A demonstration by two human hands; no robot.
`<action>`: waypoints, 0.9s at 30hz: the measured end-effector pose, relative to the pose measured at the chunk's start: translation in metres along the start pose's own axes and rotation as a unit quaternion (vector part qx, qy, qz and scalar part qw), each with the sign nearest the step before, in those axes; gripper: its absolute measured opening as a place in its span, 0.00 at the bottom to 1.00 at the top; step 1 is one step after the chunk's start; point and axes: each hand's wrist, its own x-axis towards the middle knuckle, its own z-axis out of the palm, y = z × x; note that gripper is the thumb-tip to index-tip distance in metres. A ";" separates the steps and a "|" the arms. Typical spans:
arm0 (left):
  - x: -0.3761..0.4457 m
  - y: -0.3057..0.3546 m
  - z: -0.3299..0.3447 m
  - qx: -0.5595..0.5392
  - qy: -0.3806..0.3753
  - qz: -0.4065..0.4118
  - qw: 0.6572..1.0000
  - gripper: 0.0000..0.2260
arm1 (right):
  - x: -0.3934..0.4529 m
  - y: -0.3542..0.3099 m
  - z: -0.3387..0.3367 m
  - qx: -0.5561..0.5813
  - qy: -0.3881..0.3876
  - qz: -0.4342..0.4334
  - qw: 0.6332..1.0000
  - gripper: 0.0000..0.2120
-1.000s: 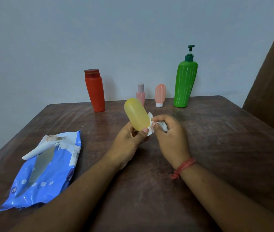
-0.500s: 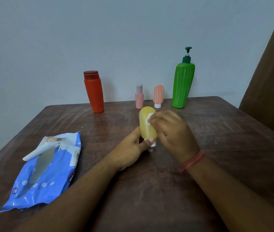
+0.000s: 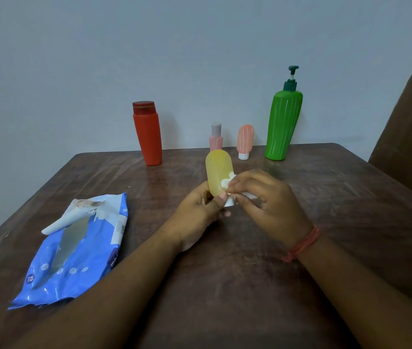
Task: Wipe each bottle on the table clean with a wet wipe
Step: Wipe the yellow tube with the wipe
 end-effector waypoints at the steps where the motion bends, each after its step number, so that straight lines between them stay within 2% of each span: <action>1: 0.000 0.000 0.000 -0.003 -0.006 -0.004 1.000 0.17 | -0.001 0.000 0.001 -0.002 0.005 0.003 1.000 0.06; 2: -0.001 -0.001 0.000 0.014 -0.011 -0.005 1.000 0.18 | -0.001 0.000 0.002 -0.009 0.015 0.008 1.000 0.06; 4: -0.002 -0.002 0.001 0.115 -0.025 0.004 0.993 0.17 | 0.000 0.004 0.002 -0.029 0.062 0.035 0.997 0.05; 7: -0.003 -0.004 0.008 0.279 -0.058 0.033 0.958 0.13 | 0.003 0.008 -0.003 -0.046 0.160 0.089 0.982 0.05; 8: -0.003 -0.005 0.010 0.303 -0.063 0.046 0.950 0.13 | 0.003 0.008 -0.005 -0.055 0.165 0.085 0.981 0.04; 12: -0.003 -0.004 0.009 0.305 -0.042 0.064 0.949 0.09 | 0.002 0.005 -0.001 -0.105 0.028 -0.068 0.992 0.08; 16: -0.002 -0.004 0.009 0.346 -0.029 0.058 0.936 0.09 | 0.014 0.011 -0.008 -0.126 0.062 -0.018 0.990 0.08; 19: -0.002 -0.004 0.008 0.320 -0.020 0.069 0.945 0.06 | 0.011 0.004 -0.003 -0.102 -0.038 -0.070 0.992 0.11; 21: -0.001 -0.003 0.007 0.309 -0.015 0.068 0.948 0.07 | 0.007 0.000 -0.003 -0.091 -0.097 -0.081 0.988 0.11; 27: -0.002 -0.003 0.006 0.246 -0.002 0.048 0.968 0.12 | 0.007 -0.004 -0.013 -0.063 -0.135 -0.044 0.988 0.16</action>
